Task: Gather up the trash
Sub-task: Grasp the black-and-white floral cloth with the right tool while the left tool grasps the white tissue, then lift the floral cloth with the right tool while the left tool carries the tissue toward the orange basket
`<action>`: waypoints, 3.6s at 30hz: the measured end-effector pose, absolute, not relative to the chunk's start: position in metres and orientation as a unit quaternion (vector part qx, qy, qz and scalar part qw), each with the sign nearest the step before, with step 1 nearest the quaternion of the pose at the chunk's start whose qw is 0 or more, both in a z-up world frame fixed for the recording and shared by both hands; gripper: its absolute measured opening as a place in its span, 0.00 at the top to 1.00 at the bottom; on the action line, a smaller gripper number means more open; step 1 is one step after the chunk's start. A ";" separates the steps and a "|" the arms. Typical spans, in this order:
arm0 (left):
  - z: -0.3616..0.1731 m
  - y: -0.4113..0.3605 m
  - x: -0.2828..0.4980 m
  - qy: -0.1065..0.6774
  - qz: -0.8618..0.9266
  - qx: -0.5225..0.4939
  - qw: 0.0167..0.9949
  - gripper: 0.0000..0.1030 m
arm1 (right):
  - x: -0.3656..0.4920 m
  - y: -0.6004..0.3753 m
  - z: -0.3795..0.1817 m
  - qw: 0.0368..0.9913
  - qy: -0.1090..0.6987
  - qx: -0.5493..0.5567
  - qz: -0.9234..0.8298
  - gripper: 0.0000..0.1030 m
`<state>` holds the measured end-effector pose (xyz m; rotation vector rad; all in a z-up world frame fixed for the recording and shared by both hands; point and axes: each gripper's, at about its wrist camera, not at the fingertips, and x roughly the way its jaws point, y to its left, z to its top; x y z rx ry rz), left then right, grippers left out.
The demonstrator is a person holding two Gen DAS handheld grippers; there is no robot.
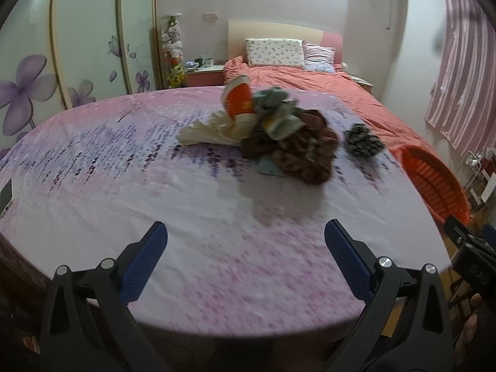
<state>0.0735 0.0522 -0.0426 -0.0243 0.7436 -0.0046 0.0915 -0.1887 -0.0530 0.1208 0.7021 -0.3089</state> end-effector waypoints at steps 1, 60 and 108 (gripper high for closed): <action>-0.044 0.058 0.080 0.364 0.003 -0.014 0.931 0.04 | 0.096 -0.188 -0.053 0.926 0.343 0.059 -0.147 0.02; -0.085 0.161 0.270 0.421 0.010 -0.017 0.907 0.38 | 0.273 -0.172 -0.080 0.899 0.422 0.103 -0.056 0.69; 0.048 -0.006 0.172 0.303 -0.182 -0.017 0.935 0.45 | 0.154 -0.267 -0.009 0.943 0.292 0.130 -0.089 0.82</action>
